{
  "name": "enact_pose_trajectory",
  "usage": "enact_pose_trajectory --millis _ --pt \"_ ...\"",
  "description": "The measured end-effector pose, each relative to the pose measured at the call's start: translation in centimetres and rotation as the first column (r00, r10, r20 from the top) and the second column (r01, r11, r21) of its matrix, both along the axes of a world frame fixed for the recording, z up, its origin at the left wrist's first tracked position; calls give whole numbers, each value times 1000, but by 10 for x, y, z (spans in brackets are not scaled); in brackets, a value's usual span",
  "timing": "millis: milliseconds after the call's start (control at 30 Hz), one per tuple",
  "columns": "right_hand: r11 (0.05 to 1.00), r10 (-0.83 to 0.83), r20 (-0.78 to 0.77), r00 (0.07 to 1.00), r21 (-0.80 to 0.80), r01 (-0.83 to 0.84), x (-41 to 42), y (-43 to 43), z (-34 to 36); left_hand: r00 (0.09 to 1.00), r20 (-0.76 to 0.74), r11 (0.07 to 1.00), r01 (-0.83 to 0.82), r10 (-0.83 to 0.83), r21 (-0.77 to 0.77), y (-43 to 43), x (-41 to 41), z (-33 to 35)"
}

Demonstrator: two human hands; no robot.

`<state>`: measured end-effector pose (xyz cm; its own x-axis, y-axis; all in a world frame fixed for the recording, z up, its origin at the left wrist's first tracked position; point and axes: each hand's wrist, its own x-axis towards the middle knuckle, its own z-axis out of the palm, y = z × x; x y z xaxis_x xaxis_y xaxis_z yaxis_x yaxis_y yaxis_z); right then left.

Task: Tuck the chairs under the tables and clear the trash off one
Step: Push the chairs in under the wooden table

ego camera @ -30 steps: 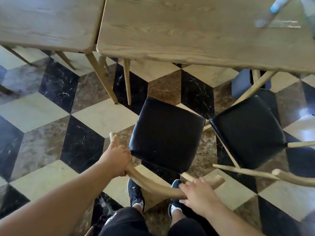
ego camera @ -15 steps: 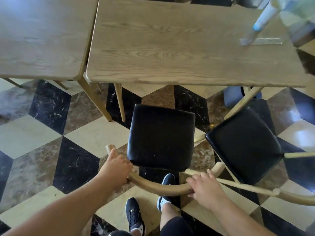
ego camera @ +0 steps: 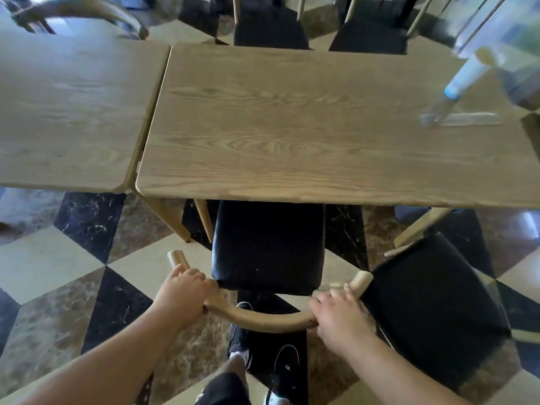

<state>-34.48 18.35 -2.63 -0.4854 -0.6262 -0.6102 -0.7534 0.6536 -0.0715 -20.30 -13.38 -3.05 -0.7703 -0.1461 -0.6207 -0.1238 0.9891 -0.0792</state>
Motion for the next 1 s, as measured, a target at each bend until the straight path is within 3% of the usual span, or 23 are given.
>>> enact_pose_trajectory --millis 500,667,833,1000 --pt "998 -46 -83 995 27 49 -87 -66 2 998 43 999 44 -43 -13 -58 -78 3" --pt "989 -132 -61 989 -72 128 -82 -56 3 994 109 1000 -2 4 -21 -49 -83 10" --pt "836 -416 88 905 -354 419 -81 -1 29 986 162 997 32 -44 76 16 -126 29" --pt "774 -549 -25 835 -393 497 -80 135 43 993 -31 970 117 -114 215 158 -180 55"
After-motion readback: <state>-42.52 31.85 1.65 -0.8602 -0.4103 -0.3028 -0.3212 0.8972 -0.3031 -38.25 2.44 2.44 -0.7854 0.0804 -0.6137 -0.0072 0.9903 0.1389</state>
